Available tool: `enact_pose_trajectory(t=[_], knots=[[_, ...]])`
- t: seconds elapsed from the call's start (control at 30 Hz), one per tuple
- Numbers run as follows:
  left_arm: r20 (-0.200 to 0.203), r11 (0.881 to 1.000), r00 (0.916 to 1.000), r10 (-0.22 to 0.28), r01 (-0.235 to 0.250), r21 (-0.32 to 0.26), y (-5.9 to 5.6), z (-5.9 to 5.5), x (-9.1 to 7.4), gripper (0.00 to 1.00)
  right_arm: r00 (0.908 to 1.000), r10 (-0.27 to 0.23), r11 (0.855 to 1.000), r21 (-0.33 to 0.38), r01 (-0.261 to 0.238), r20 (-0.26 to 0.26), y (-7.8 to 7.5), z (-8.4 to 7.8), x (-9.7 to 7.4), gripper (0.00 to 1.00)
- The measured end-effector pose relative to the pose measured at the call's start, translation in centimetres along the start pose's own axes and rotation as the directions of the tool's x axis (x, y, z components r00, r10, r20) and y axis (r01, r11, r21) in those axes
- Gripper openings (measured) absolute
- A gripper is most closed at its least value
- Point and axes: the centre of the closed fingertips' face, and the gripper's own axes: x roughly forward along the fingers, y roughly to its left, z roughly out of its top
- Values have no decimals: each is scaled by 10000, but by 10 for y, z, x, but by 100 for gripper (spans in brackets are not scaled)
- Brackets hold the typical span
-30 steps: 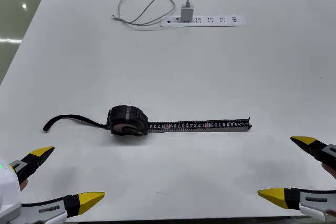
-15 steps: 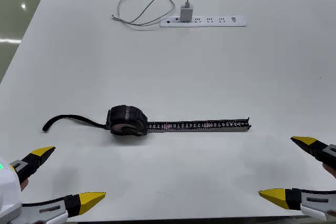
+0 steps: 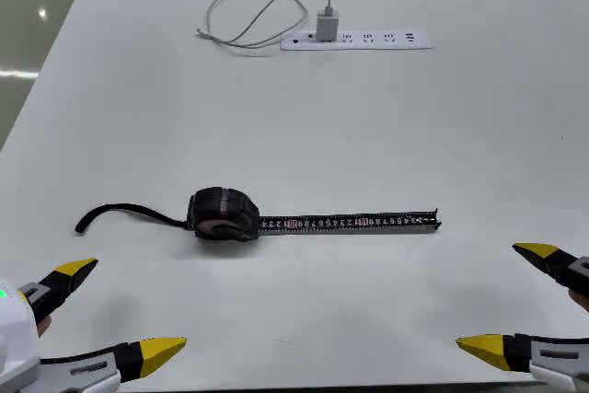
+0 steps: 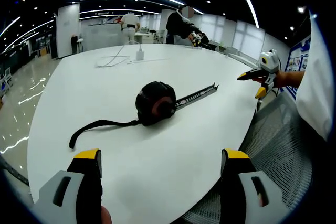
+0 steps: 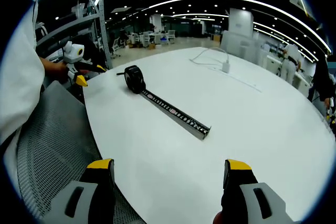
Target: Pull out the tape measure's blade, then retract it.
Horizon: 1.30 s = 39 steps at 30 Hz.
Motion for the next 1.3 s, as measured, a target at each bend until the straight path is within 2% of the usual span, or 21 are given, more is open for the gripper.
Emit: enact_pose_trajectory(t=[0.27,0.5,0.57,0.63,0.83,1.07,1.3], knots=[[181,9998,9996,198,-198,-11,0,6,6,92,10000,29,10000,50,-29,11,-1,0,0,84],[230,10000,9997,90,-89,-22,-4,8,9,91,10000,18,10000,21,-18,17,-2,0,0,84],[150,10000,9999,27,-27,-29,-6,7,12,89,10000,18,10000,18,-18,38,-3,1,1,84],[109,9999,9999,31,-30,-106,-6,7,15,90,10000,64,10000,10,-64,36,-2,2,2,84],[229,9995,9997,73,-66,-306,-9,15,27,91,9999,112,9999,-53,-112,81,-5,4,6,84],[176,9994,9997,145,-139,-323,-9,20,37,91,9998,154,9999,-69,-153,109,-7,6,10,84],[141,9977,9996,251,-242,-632,-7,27,49,91,9997,217,9997,-82,-216,111,-8,8,15,84]])
